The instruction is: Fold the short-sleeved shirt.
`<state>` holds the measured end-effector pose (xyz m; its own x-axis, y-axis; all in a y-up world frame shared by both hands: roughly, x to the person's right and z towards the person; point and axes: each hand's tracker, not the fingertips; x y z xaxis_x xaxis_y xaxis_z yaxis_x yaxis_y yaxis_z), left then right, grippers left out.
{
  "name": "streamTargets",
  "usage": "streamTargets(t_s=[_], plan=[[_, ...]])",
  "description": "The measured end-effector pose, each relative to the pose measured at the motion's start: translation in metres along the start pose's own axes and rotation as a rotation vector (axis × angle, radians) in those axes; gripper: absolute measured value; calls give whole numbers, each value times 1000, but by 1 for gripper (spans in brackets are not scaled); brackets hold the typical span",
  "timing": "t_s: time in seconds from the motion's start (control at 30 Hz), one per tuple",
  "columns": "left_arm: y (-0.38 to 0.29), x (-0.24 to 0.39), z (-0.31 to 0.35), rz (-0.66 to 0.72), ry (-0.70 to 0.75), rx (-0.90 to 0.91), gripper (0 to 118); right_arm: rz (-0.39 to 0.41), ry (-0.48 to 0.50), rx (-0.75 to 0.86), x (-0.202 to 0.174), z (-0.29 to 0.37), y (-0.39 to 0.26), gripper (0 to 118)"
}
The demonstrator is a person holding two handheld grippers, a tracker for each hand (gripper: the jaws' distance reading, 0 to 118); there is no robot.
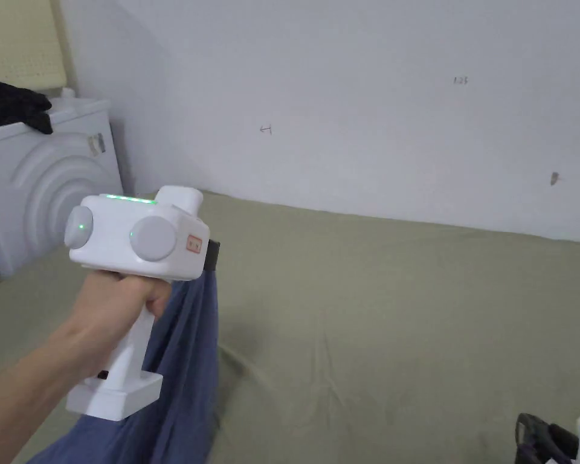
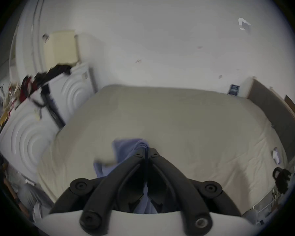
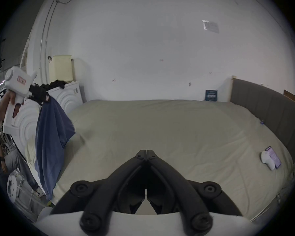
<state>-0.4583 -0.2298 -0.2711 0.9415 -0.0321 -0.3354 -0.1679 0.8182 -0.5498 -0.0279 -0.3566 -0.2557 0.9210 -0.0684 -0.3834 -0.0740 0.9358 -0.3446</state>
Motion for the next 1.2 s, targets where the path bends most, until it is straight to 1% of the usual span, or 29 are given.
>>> streamTargets(t_s=[0.07, 0.2, 0.27, 0.37, 0.43, 0.5, 0.6, 0.7, 0.77, 0.8, 0.83, 0.87, 0.9, 0.93, 1.03, 1.1, 1.13, 1.2], plan=[[19, 39, 13, -46, -44, 36, 0, -17, -18, 21, 14, 12, 6, 2], [46, 107, 23, -84, -191, 88, 0, -23, -79, 56, 41, 31, 14, 2], [47, 142, 27, -97, -248, 98, 0, -40, -102, 64, 54, 37, 16, 2], [41, 193, 13, -135, -319, 68, 0, -45, -138, 65, 71, 42, 15, 2], [28, 224, -13, -144, -374, 7, 0, -56, -158, 58, 80, 44, 11, 2], [5, 258, -45, -163, -396, -67, 0, -68, -178, 40, 90, 42, 4, 2], [-32, 301, -113, -179, -435, -188, 0, -81, -208, 1, 100, 36, -8, 2], [-80, 338, -167, -226, -398, -299, 1, -84, -233, -48, 109, 29, -20, 2], [-105, 347, -194, -240, -360, -345, 3, -84, -242, -74, 115, 25, -27, 2], [-116, 348, -199, -239, -356, -368, 8, -80, -245, -87, 118, 22, -29, 2], [-122, 346, -204, -238, -360, -368, 28, -76, -248, -96, 119, 21, -31, 2], [-126, 342, -207, -233, -353, -367, 78, -77, -254, -102, 121, 18, -33, 2], [-129, 336, -206, -223, -348, -361, 107, -82, -258, -106, 123, 16, -34, 2], [-129, 327, -196, -189, -340, -319, 118, -87, -258, -109, 125, 15, -34, 2], [-119, 295, -161, -135, -322, -247, 118, -106, -260, -98, 122, 15, -33, 2], [-114, 266, -120, -121, -316, -153, 118, -113, -251, -77, 116, 19, -29, 2], [-112, 253, -100, -118, -307, -121, 118, -105, -253, -62, 112, 21, -27, 2], [-113, 217, -49, -91, -280, -2, 117, -97, -240, -31, 104, 29, -22, 2]])
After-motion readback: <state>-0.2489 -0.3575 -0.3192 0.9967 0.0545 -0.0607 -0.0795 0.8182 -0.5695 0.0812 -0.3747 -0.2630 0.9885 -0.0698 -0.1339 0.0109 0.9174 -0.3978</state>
